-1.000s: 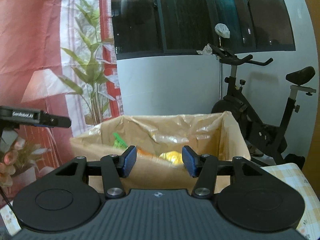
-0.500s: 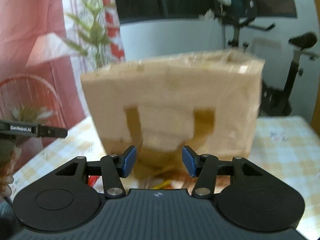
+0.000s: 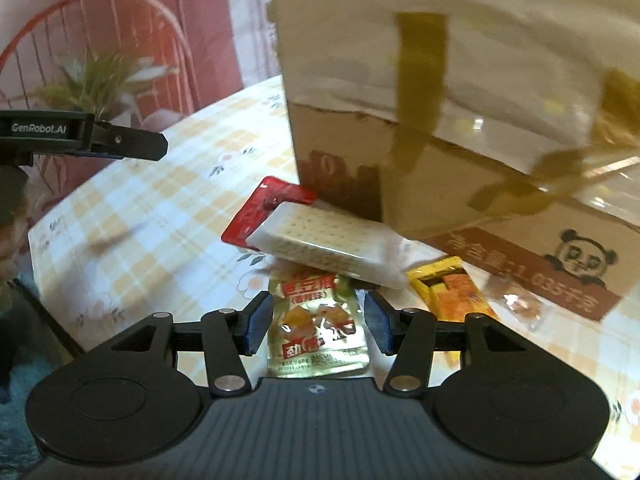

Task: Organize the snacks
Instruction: 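Move both open tools back toward the remaining snack pile, then reach the left tool to the white cracker packet while the right tool grasps the gold tofu packet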

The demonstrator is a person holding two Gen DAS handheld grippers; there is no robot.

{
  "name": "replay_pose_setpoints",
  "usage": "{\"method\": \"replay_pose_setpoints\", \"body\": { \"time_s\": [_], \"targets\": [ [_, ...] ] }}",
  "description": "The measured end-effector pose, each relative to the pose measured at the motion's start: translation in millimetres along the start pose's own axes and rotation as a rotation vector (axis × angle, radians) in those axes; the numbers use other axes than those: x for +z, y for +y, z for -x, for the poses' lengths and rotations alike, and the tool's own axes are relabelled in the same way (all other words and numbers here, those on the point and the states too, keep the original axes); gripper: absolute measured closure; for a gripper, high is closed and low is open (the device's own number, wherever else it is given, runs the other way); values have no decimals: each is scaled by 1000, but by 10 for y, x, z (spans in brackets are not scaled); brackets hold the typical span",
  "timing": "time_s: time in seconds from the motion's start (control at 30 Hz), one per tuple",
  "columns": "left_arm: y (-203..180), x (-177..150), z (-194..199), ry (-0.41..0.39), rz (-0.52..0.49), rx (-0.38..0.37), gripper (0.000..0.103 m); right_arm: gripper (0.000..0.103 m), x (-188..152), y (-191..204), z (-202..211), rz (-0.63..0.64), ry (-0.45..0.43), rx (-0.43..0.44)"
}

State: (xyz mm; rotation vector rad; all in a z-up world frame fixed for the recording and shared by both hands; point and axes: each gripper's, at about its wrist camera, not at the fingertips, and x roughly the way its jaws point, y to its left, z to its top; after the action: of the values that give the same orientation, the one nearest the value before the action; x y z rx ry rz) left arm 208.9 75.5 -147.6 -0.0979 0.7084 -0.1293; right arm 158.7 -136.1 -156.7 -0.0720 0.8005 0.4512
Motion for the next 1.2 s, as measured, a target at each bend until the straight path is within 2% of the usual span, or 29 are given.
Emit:
{"method": "replay_pose_setpoints", "body": {
  "time_s": [0.07, 0.3, 0.4, 0.7, 0.97, 1.2],
  "targets": [
    [-13, -18, -8, 8, -3, -3, 17, 43, 21, 14, -72, 27, 12, -6],
    [-59, -59, -42, 31, -10, -6, 17, 41, 43, 71, -283, 102, 57, 8],
    [-88, -90, -61, 45, -15, -2, 17, 40, 12, 101, -289, 132, 44, -6],
    [-143, -146, -115, 84, -21, 8, 20, 51, -176, 102, -101, 173, 8, -15],
    [-338, -130, -183, 83, -75, -32, 22, 52, -382, -212, 239, 40, -86, -63],
    [-679, -53, -434, 100, -228, -151, 31, 52, -628, -503, 353, -81, -134, -137]
  ]
}}
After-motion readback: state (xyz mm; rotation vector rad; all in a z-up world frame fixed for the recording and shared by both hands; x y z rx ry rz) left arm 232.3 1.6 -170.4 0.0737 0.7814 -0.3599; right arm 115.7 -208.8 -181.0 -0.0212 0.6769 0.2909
